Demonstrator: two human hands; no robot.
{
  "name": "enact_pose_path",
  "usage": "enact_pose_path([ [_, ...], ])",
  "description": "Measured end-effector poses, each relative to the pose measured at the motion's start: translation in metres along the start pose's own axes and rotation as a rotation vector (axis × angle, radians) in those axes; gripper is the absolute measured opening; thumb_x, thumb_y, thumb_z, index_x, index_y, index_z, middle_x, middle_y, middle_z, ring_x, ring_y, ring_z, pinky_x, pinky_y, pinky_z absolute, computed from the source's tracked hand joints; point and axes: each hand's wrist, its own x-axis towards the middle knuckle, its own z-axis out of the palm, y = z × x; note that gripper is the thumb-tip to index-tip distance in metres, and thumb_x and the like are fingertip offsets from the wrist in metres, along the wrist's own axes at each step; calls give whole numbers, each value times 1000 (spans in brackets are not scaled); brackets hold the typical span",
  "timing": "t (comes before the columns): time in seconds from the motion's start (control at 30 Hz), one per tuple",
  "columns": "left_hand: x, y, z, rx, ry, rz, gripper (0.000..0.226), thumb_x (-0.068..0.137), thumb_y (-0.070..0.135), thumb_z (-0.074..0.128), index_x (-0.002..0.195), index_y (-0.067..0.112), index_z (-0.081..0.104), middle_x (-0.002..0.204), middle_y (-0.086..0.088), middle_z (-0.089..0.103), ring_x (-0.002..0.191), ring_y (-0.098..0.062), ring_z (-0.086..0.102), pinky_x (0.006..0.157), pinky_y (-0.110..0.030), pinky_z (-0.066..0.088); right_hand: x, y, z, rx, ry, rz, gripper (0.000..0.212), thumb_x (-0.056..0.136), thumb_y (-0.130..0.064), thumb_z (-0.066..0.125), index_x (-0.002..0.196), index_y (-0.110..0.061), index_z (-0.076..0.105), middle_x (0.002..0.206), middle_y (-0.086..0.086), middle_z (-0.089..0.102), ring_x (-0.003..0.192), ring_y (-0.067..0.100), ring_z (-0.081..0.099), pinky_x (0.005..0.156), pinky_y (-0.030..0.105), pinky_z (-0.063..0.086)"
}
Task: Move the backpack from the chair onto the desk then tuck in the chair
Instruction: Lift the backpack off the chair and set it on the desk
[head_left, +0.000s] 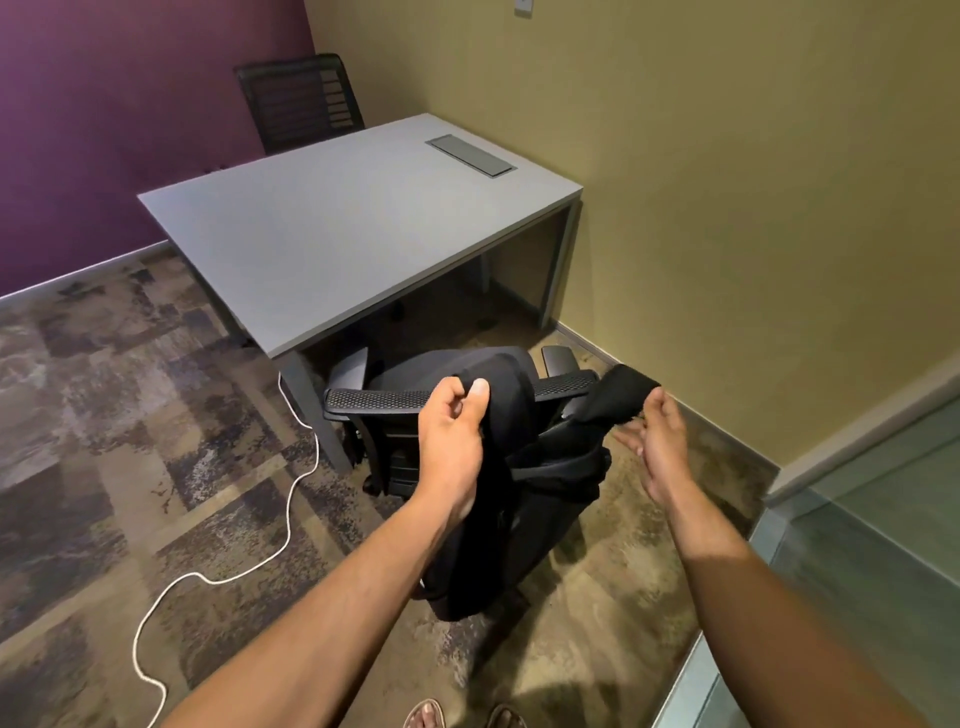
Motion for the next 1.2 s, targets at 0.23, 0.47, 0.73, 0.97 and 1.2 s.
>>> enact_pose_path([
  [0.23,-5,44,2,-74,-16,-6,31,94,25,60,80,0,47,84,-11,39,81,-27,31,73,-45,26,-34,49,-30,-368,-451,22,71,92,-10,64,152,-13,26,157,3,31,146,17,29,116,34,30],
  [0.47,-25,87,-7,-63,-121,102,17,95,15,59,80,18,67,79,0,64,79,-19,55,73,-32,44,-15,45,-16,-303,-529,115,71,85,14,63,145,-1,30,155,15,32,146,27,29,116,33,31],
  [0.73,-23,116,-30,-112,-56,145,14,87,22,63,74,21,66,66,9,62,64,-10,53,62,-28,39,-27,50,25,-236,-561,-15,52,86,16,60,129,-10,46,120,2,61,111,13,59,87,16,51],
  [0.97,-19,118,-43,-158,-35,193,26,95,11,57,73,21,66,67,7,62,67,-11,53,67,-27,42,-39,52,37,-287,-537,-56,48,86,10,64,121,-22,58,109,-17,69,115,5,58,82,14,51],
  [1.2,9,130,-80,-121,118,246,31,94,14,60,65,23,61,66,3,52,65,-11,43,64,-28,36,-63,40,47,-433,-518,-344,29,88,-13,67,102,-38,71,102,-18,72,98,-7,62,90,25,47],
])
